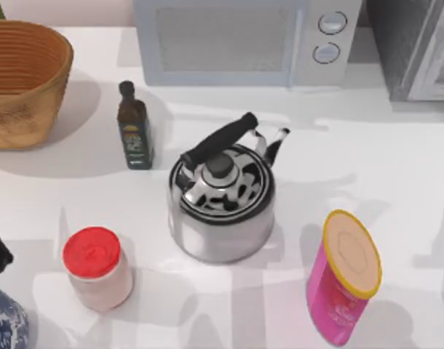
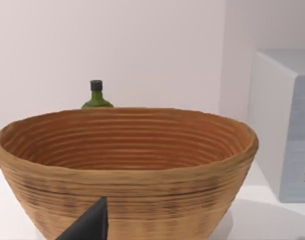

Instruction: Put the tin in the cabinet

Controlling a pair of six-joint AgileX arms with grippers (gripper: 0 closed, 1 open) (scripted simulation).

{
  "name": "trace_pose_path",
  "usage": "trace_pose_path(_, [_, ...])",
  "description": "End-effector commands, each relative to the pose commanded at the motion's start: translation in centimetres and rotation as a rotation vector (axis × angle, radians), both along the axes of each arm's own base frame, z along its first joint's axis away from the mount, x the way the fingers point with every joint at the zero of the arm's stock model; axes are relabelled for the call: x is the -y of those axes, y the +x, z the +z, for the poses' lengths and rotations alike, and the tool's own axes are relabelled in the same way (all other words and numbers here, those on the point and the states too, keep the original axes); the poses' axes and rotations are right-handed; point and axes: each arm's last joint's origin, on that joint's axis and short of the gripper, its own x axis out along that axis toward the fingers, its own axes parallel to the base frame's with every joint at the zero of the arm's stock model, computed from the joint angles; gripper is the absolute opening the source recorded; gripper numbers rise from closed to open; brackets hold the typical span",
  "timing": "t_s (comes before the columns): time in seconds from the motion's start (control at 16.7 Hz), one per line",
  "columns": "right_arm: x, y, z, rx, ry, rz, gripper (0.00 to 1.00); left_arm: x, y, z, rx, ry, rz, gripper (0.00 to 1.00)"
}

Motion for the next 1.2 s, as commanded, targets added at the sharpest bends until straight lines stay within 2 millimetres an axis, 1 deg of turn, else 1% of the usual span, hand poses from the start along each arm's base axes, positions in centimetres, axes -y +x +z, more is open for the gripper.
trace_pose_path(0.12, [0.2, -0.4, -0.8, 0.009, -0.003, 0.003, 0.0, 0.0, 0.0, 0.0, 0.0, 0.0, 0.0, 1.0])
trace_pose_path(0.24, [0.3, -0.5, -1.1, 0.014, -0.005, 0.005, 0.0, 0.0, 0.0, 0.0, 0.0, 0.0, 0.0, 1.0])
trace_pose_path(0.6, [0.2, -0.5, -1.0, 0.014, -0.003, 0.007, 0.0, 0.0, 0.0, 0.0, 0.0, 0.0, 0.0, 1.0])
trace_pose_path(0.72, [0.2, -0.5, -0.3, 0.007, -0.002, 0.008, 0.0, 0.0, 0.0, 0.0, 0.0, 0.0, 0.0, 1.0])
trace_pose_path(0.84, [0.1, -0.5, 1.3, -0.008, -0.002, 0.011, 0.0, 0.0, 0.0, 0.0, 0.0, 0.0, 0.0, 1.0])
trace_pose_path(0.96, [-0.1, -0.3, 3.9, -0.024, -0.002, 0.015, 0.0, 0.0, 0.0, 0.0, 0.0, 0.0, 0.0, 1.0])
trace_pose_path(1.08, [-0.3, 0.2, 7.3, -0.036, -0.003, 0.018, 0.0, 0.0, 0.0, 0.0, 0.0, 0.0, 0.0, 1.0])
trace_pose_path(1.2, [-0.5, 1.1, 11.6, -0.029, -0.003, 0.017, 0.0, 0.0, 0.0, 0.0, 0.0, 0.0, 0.0, 1.0])
